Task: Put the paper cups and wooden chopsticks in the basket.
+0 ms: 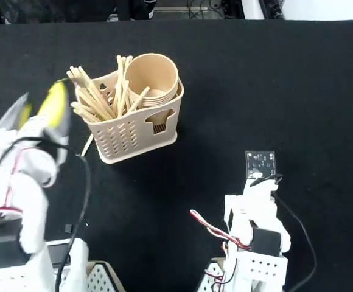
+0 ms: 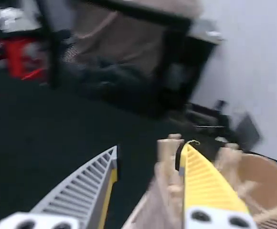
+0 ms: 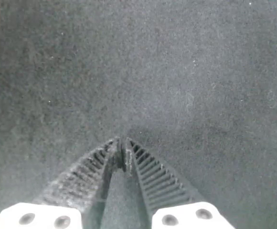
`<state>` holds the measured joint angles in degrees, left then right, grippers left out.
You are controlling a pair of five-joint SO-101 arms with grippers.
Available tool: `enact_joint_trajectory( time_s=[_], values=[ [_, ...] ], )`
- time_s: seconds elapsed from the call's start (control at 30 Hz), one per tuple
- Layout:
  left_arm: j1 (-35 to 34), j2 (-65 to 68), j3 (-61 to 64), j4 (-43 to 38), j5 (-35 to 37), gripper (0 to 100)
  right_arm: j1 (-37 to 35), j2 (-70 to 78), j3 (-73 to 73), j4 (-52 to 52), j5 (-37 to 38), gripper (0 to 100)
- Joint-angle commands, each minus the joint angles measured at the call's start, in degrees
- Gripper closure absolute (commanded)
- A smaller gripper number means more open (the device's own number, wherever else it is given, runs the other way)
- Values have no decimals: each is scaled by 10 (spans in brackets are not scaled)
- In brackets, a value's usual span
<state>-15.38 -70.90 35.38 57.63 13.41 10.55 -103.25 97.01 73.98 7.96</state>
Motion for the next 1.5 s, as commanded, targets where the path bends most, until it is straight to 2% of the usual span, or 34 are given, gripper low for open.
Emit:
enact_joint_trajectory(
  time_s=[0.0, 0.13, 0.33, 0.5, 0.73, 1.0, 1.13, 1.2, 1.33, 1.47],
  values=[
    [-145, 22, -18, 40, 1, 788, -6, -38, -5, 2, -2, 985],
    [-158, 116, 24, 5, 3, 788, -6, -38, -5, 2, -2, 985],
    [-24, 338, 72, -92, 0, 788, -6, -38, -5, 2, -2, 985],
    [50, 464, 41, -98, -1, 818, -6, -38, -5, 2, -2, 985],
    [65, 503, 21, -97, -7, 830, -6, -38, -5, 2, -2, 985],
    [170, 508, 18, -98, -5, 830, -6, -38, -5, 2, -2, 985],
    [171, 510, 1, -98, -9, 828, -6, -38, -5, 2, -2, 985],
    [148, 520, -8, -98, -15, 806, -6, -38, -5, 2, -2, 985],
    [103, 591, -48, -103, -91, 790, -6, -38, -5, 2, -2, 985],
    [89, 718, -119, -98, -164, 790, -6, -38, -5, 2, -2, 985]
  ],
)
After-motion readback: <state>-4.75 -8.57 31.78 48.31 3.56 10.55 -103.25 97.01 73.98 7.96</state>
